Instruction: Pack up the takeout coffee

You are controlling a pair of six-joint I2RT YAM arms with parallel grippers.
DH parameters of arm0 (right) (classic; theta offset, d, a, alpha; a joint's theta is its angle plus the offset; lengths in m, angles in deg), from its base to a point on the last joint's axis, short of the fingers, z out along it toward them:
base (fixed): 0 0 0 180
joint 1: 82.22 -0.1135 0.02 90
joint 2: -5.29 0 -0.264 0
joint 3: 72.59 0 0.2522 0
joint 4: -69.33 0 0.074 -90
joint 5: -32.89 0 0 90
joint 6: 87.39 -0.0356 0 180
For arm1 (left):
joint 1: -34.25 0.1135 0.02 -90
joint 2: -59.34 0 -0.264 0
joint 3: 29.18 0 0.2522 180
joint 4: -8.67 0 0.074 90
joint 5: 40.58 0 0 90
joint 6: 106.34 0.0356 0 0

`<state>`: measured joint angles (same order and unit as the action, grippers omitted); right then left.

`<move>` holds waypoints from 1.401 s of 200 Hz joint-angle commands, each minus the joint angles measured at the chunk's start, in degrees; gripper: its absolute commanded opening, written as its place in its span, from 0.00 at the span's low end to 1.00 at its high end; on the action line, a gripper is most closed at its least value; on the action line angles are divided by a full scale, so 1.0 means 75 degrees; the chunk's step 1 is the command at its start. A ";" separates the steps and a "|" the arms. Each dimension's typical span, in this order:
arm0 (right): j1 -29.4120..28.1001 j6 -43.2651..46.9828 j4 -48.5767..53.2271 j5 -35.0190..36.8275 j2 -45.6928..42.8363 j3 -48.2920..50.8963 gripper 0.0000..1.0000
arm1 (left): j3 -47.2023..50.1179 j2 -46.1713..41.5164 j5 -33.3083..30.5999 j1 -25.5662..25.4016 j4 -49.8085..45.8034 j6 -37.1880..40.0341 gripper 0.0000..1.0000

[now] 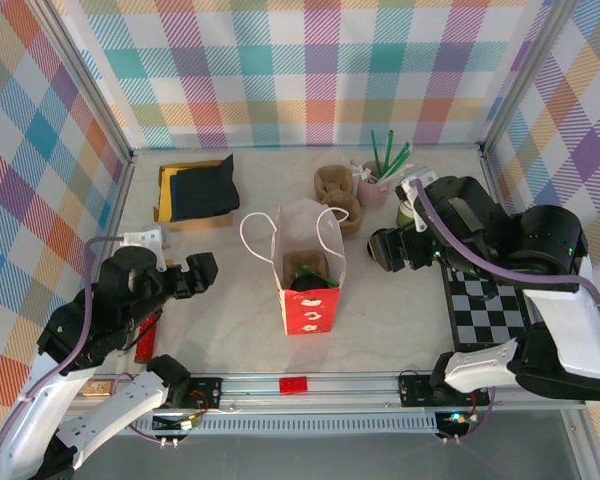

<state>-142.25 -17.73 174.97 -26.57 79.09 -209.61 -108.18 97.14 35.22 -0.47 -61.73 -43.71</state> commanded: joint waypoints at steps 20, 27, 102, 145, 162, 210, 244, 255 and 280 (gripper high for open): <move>0.0021 -0.0161 -0.0386 0.0769 -0.0569 0.0661 0.91 | -0.0460 0.0535 -0.0156 0.0077 0.0273 0.0108 0.93; 0.0054 -0.0179 -0.0411 0.0849 -0.0632 0.0743 0.92 | -0.0483 0.0588 -0.0195 0.0082 0.0304 0.0114 0.93; 0.1171 -0.0050 -0.0936 0.0632 -0.1164 0.2124 0.99 | -0.0781 0.1391 -0.0392 0.0084 0.0515 0.0292 0.92; 0.3069 0.0305 -0.1776 -0.0990 -0.1468 0.3310 0.99 | -0.1095 0.1888 -0.0485 0.0082 0.0667 0.0514 0.91; 0.3602 0.0366 -0.1920 -0.1317 -0.1449 0.3647 0.99 | -0.1202 0.2085 -0.0474 0.0083 0.0748 0.0578 0.91; 0.4412 0.0427 -0.2311 -0.1896 -0.1531 0.4423 0.99 | -0.1235 0.2504 -0.0404 0.0082 0.1047 0.0609 0.91; 0.4674 0.0433 -0.2492 -0.2099 -0.1607 0.4765 0.99 | -0.1333 0.2800 -0.0427 0.0082 0.1144 0.0679 0.90; 0.4731 0.0433 -0.2540 -0.2155 -0.1644 0.4871 0.99 | -0.1390 0.2897 -0.0449 0.0082 0.1177 0.0714 0.90; 0.4816 0.0443 -0.2649 -0.2255 -0.1695 0.5097 0.99 | -0.1529 0.3180 -0.0569 0.0082 0.1212 0.0820 0.90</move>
<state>-106.84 -14.89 157.13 -41.58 67.44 -172.67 -117.18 119.59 32.53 -0.47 -54.32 -39.32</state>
